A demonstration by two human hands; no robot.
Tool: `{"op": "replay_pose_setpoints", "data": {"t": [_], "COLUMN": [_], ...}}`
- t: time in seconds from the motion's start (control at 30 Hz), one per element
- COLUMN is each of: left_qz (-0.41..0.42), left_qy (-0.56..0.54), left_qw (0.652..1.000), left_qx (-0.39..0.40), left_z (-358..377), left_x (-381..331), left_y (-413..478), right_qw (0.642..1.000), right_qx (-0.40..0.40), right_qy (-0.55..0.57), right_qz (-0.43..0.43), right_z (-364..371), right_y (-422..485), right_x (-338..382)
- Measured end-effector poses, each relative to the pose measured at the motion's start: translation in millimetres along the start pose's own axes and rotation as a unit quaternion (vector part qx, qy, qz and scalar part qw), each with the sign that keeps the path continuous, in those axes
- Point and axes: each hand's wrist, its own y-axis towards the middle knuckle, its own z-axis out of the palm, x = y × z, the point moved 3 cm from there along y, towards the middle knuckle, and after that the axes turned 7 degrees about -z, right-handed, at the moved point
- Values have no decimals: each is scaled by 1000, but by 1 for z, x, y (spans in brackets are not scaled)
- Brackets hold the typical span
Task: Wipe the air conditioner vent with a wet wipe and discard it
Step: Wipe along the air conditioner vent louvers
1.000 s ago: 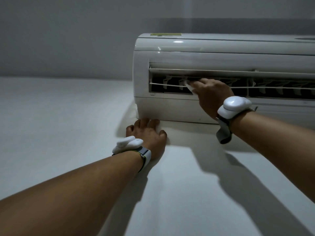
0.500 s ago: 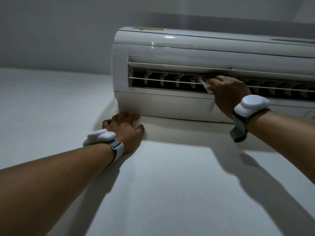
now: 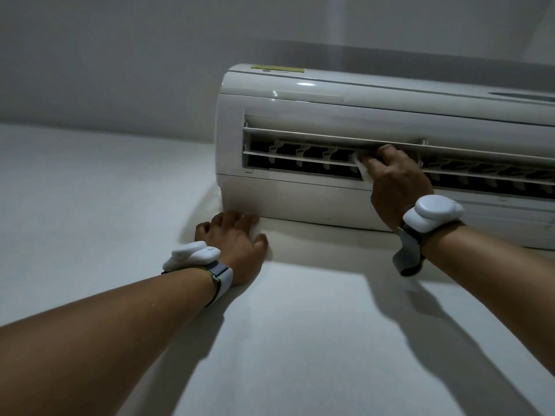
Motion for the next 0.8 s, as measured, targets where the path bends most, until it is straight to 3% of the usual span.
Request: {"op": "replay_pose_setpoints", "data": {"t": [0.4,0.8], "left_qz": [26,38], "left_qy": [-21,-36], "left_qw": [999,998], "left_qx": [-1,-41], "left_z": [3,5], "left_x": [12,14], "left_y": [6,6], "right_qw": [999,997], "right_qx": [10,49], "right_qy": [44,20], "right_qz": [-3,-62], "right_z": [19,18], "right_y": [39,83], "right_x": [84,151]}}
